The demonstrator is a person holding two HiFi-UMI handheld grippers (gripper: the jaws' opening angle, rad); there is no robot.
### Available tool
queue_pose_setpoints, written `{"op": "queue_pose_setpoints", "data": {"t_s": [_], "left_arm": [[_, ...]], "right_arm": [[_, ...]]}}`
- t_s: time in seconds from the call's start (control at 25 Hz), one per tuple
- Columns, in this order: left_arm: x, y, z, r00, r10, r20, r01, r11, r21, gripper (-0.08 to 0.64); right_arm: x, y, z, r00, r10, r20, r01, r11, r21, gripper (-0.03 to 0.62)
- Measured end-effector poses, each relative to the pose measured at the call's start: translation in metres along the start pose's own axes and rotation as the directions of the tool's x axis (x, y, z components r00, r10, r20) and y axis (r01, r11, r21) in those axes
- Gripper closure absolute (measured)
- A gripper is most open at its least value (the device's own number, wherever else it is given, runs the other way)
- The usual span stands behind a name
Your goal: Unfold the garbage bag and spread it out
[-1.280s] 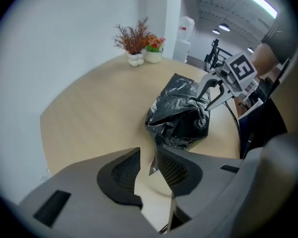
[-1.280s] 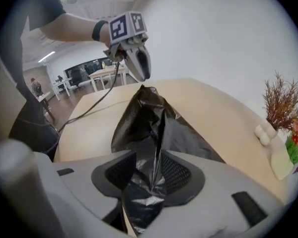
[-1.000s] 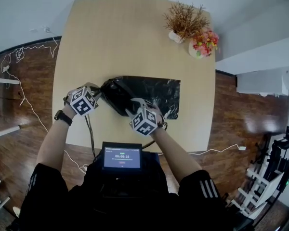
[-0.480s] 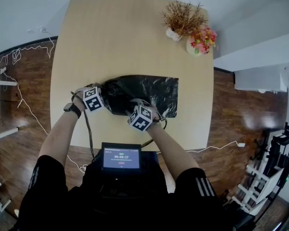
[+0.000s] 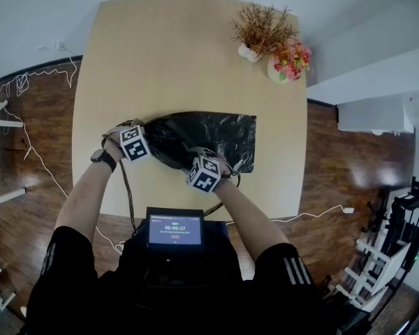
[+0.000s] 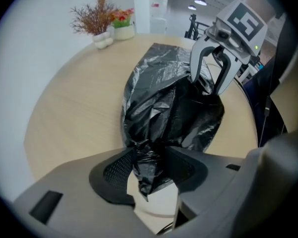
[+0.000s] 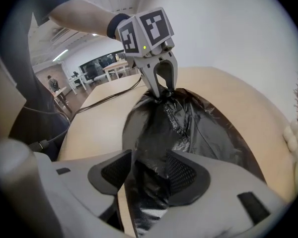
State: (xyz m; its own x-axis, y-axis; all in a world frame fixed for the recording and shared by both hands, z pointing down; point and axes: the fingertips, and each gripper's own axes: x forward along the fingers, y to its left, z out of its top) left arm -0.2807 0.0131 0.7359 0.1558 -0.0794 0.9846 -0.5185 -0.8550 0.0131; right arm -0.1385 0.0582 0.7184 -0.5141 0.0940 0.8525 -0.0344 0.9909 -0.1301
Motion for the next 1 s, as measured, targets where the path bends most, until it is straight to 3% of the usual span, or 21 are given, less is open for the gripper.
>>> {"op": "queue_pose_setpoints", "data": {"t_s": [0.2, 0.44, 0.72, 0.8, 0.92, 1.0], "left_arm": [[-0.028, -0.001, 0.018, 0.997, 0.060, 0.051, -0.064, 0.996, 0.069, 0.345], [-0.035, -0.012, 0.051, 0.994, 0.078, 0.073, -0.092, 0.974, 0.206, 0.345], [-0.003, -0.018, 0.038, 1.000, 0.007, -0.024, -0.002, 0.976, 0.218, 0.341], [0.005, -0.018, 0.031, 0.999, -0.004, -0.052, 0.015, 0.978, 0.210, 0.341], [0.008, -0.017, 0.026, 0.997, -0.026, -0.066, 0.038, 0.982, 0.182, 0.335], [0.007, -0.016, 0.026, 0.997, -0.039, -0.068, 0.050, 0.985, 0.164, 0.324]], "right_arm": [[-0.041, -0.034, 0.009, 0.987, -0.112, 0.114, 0.106, 0.993, 0.056, 0.347], [-0.087, -0.095, -0.055, 0.987, -0.159, 0.015, 0.156, 0.981, 0.118, 0.348], [-0.110, -0.126, -0.120, 0.987, -0.157, -0.043, 0.163, 0.959, 0.230, 0.348], [-0.109, -0.125, -0.133, 0.988, -0.139, -0.064, 0.150, 0.964, 0.218, 0.348], [-0.103, -0.122, -0.145, 0.988, -0.121, -0.094, 0.136, 0.976, 0.170, 0.273], [-0.103, -0.124, -0.145, 0.988, -0.127, -0.092, 0.140, 0.979, 0.148, 0.261]]}}
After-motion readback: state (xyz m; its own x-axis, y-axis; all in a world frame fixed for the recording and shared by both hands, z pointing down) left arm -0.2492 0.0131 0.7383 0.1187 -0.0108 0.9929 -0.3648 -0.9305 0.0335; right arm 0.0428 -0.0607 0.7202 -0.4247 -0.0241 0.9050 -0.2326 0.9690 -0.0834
